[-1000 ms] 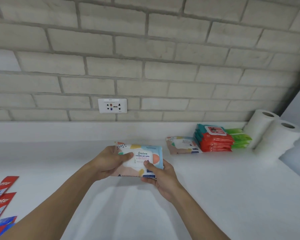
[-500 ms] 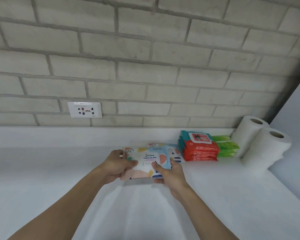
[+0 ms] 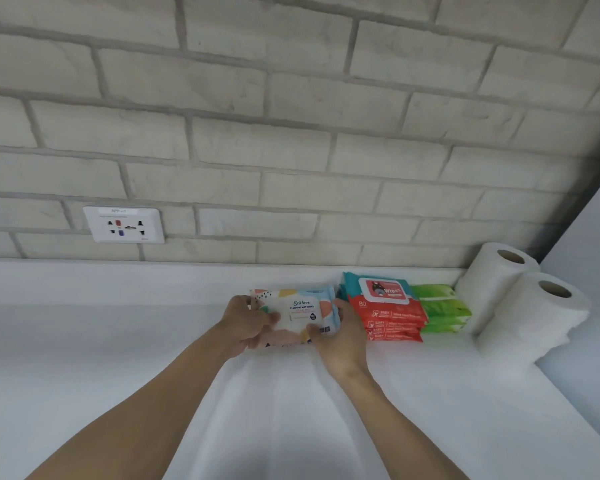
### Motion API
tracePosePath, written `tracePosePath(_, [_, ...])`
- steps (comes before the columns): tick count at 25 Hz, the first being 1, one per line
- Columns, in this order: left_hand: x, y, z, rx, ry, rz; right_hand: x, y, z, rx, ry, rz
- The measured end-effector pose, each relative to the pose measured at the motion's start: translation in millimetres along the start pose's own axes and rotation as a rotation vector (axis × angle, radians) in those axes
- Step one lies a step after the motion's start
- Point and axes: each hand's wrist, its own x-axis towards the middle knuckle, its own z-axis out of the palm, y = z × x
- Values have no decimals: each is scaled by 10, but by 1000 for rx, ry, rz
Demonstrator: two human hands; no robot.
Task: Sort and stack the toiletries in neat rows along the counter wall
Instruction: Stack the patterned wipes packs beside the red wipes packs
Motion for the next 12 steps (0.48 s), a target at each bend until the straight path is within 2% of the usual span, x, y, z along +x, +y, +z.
tracePosePath(8, [289, -52, 127, -98, -33, -119, 35, 196, -3, -518, 9, -245])
tracePosePath(12, [325, -33, 176, -102, -52, -144, 10, 205, 46, -634, 88, -357])
